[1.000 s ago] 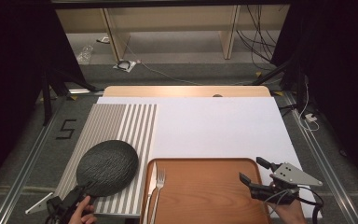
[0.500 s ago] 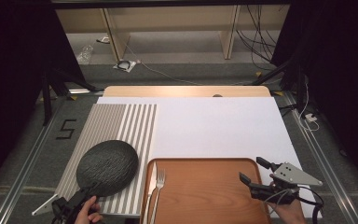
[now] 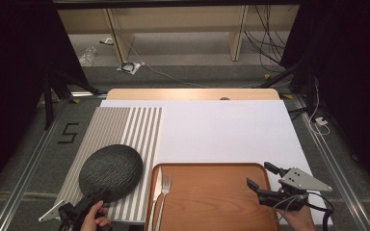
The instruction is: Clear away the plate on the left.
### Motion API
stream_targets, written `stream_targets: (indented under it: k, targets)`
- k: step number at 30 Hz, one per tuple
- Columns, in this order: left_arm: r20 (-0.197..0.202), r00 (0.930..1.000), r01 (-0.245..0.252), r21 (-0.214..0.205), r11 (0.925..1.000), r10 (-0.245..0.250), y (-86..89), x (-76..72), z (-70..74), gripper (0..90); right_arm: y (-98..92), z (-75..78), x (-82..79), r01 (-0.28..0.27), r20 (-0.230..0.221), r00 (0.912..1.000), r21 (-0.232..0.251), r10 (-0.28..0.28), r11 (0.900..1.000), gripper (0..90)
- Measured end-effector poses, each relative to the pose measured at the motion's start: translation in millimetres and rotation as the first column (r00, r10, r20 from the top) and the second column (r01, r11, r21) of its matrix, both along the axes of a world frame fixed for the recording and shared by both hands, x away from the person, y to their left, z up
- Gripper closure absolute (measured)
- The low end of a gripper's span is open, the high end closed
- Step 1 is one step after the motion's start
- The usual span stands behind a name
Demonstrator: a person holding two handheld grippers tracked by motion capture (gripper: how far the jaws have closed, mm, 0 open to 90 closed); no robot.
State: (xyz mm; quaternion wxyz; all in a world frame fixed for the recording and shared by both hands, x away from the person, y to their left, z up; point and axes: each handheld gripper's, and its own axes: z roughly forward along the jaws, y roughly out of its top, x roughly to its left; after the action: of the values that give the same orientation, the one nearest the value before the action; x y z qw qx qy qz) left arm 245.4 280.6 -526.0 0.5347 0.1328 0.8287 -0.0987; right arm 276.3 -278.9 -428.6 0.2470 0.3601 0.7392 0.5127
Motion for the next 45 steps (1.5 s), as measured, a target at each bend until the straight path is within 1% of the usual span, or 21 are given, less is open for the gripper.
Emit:
stream_targets:
  k: [4,8,10,13,14,16,22,24,28,31,33,36,38,41,45]
  targets:
    - [-0.007,1.0000,-0.002,0.021,0.9998,0.003,-1.6,-0.1,-0.1,62.6,0.0,0.1,-0.1,-0.001,-0.001,1.0000,-0.002,0.001,1.0000,20.4]
    - [-0.023,0.9997,-0.010,0.000,0.9999,0.010,-0.3,-1.5,-3.1,70.7,-0.2,0.7,-0.6,-0.002,-0.004,1.0000,-0.009,0.002,1.0000,20.4]
    - [-0.026,0.9996,-0.012,-0.009,0.9999,0.012,-0.2,-1.9,-4.0,75.4,-0.2,0.6,-0.5,-0.002,-0.002,1.0000,-0.006,0.002,1.0000,20.4]
    - [-0.017,0.9998,-0.011,-0.002,0.9999,0.011,-0.1,-2.6,-3.5,81.1,-0.4,0.2,0.0,-0.003,0.000,1.0000,-0.001,0.003,1.0000,20.6]
    - [-0.007,0.9999,-0.010,0.003,1.0000,0.010,-0.2,-3.0,-3.2,81.5,-0.6,0.3,-0.1,-0.003,-0.001,1.0000,-0.003,0.003,1.0000,20.6]
    - [0.004,0.9999,-0.011,-0.001,0.9999,0.011,-0.2,-3.3,-3.0,82.5,-1.1,0.7,-0.5,-0.002,-0.003,1.0000,-0.009,0.002,1.0000,20.5]
    - [0.019,0.9998,-0.008,-0.017,0.9998,0.008,0.2,-3.3,-2.2,83.8,-1.0,0.8,-0.5,-0.005,-0.002,1.0000,-0.009,0.005,0.9999,20.6]
    - [0.020,0.9998,-0.008,-0.026,0.9996,0.009,1.0,-3.4,-3.0,84.1,-0.9,0.8,-0.4,-0.005,-0.002,1.0000,-0.009,0.005,0.9999,20.5]
    - [0.015,0.9998,-0.012,-0.061,0.9981,0.013,1.2,-3.7,-4.6,84.3,-1.1,1.0,-0.6,-0.006,0.000,1.0000,-0.010,0.006,0.9999,20.6]
    - [0.023,0.9997,-0.005,-0.042,0.9991,0.006,1.2,-3.3,-2.8,84.2,-1.0,0.9,-0.4,-0.005,0.002,1.0000,-0.006,0.005,1.0000,20.5]
    - [0.027,0.9996,0.004,-0.038,0.9993,-0.003,0.9,-2.9,-2.0,83.8,-0.9,1.0,-0.4,-0.006,0.002,1.0000,-0.006,0.006,1.0000,20.5]
    - [0.030,0.9994,0.019,-0.047,0.9987,-0.018,-0.5,-2.3,-1.5,83.6,-1.4,1.1,-0.5,-0.006,0.001,1.0000,-0.005,0.006,1.0000,20.5]
    - [0.036,0.9989,0.032,-0.046,0.9984,-0.030,-1.3,-1.7,-0.9,83.6,-1.6,1.1,-0.5,-0.006,0.002,1.0000,-0.005,0.006,1.0000,20.5]
    - [0.054,0.9976,0.045,-0.050,0.9977,-0.043,-2.1,-0.9,0.2,83.6,-1.5,1.0,-0.2,-0.006,0.003,1.0000,-0.003,0.006,1.0000,20.5]
    - [0.075,0.9953,0.065,-0.040,0.9971,-0.062,-3.8,0.0,3.3,83.7,-0.8,0.9,-0.3,-0.005,0.001,1.0000,-0.004,0.005,1.0000,20.5]
